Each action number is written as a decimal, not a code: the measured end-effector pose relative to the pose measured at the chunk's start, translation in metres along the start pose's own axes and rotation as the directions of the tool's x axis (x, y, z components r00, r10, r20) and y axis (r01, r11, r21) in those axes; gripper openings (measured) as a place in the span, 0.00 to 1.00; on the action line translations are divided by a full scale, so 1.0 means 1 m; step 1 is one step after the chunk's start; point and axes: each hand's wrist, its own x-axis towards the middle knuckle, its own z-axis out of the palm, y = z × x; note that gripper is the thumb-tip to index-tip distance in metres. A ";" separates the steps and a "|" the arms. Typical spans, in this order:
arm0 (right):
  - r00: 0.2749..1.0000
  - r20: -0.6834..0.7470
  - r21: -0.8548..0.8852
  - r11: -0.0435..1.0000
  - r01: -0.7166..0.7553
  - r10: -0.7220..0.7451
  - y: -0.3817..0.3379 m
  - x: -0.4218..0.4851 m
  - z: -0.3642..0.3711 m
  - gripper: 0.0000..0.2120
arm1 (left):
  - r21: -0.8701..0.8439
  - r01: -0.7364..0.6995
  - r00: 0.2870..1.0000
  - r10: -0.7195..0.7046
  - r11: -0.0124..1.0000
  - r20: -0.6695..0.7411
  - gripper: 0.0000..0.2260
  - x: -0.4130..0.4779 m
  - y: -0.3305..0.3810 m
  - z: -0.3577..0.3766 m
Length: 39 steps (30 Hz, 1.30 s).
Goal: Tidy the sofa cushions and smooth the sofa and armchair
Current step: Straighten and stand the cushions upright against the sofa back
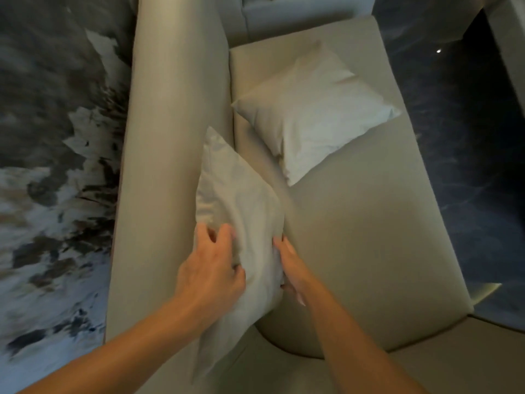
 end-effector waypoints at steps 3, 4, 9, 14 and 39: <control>1.000 0.003 -0.099 0.995 -0.009 0.010 -0.038 -0.016 -0.025 0.26 | -0.041 -0.036 0.999 0.038 0.998 0.032 0.17 0.033 0.033 -0.011; 1.000 -0.009 -0.139 0.990 0.016 -0.017 -0.057 -0.019 -0.034 0.23 | -0.100 -0.007 0.998 0.013 0.995 0.060 0.16 0.049 0.047 -0.013; 0.942 -0.114 -0.482 0.847 0.225 -0.316 -0.168 -0.012 -0.089 0.10 | -0.330 0.187 0.973 -0.127 0.925 0.193 0.13 0.158 0.110 -0.012; 0.808 -0.190 -0.816 0.547 0.186 -0.558 -0.259 0.025 -0.144 0.20 | -0.380 0.198 0.980 -0.170 0.903 0.106 0.23 0.274 0.130 0.028; 0.595 -0.601 -0.588 0.799 0.125 -0.535 -0.237 0.225 -0.173 0.41 | -0.277 0.100 0.995 -0.091 0.956 0.043 0.46 0.408 0.080 0.099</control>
